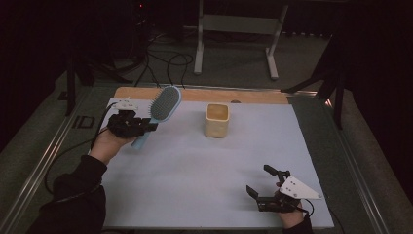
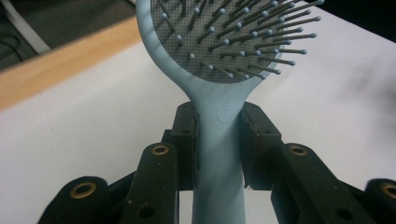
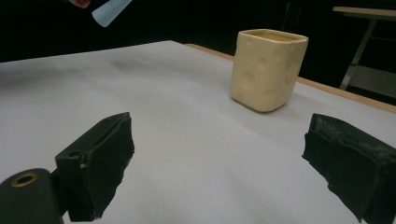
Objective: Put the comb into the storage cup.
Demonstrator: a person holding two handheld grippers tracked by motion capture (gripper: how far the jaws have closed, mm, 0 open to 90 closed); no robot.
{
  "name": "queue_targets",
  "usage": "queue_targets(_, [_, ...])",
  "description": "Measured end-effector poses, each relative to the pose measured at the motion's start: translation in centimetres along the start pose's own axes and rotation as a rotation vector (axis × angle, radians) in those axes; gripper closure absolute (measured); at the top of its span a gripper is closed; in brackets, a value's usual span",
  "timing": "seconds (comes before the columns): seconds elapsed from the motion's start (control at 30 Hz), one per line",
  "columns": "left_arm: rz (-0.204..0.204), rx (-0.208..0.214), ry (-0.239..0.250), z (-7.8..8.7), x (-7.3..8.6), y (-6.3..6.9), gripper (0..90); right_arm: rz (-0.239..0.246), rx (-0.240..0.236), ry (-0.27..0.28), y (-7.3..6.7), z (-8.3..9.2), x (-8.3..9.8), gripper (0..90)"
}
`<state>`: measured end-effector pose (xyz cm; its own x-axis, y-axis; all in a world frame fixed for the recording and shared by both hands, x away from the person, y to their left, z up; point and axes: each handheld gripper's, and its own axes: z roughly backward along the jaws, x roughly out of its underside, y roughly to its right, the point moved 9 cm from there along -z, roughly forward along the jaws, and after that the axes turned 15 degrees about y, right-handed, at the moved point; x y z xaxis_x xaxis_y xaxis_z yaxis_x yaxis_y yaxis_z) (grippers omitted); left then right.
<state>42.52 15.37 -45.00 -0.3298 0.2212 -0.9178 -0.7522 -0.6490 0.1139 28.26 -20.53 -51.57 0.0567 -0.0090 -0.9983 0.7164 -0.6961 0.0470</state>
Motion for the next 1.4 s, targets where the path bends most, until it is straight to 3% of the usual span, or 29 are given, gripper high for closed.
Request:
queue_targets(0.13, [-0.023,-0.004,0.033,-0.4,-0.6,0.3,70.6,-0.001,-0.001,0.000,0.0,0.0,0.0,8.0])
queue_targets(0.3, [-0.014,0.010,0.058,-0.8,-0.9,0.6,70.6,-0.002,-0.001,-0.001,0.0,0.0,0.0,8.0])
queue_targets(0.73, [-0.031,-0.015,0.146,-2.1,-2.5,1.2,70.6,0.003,-0.001,0.001,0.0,0.0,0.0,8.0])
queue_targets(1.4, [-0.030,-0.016,0.217,-4.0,-4.6,1.9,70.6,0.000,0.008,0.003,0.2,0.1,-0.1,8.0])
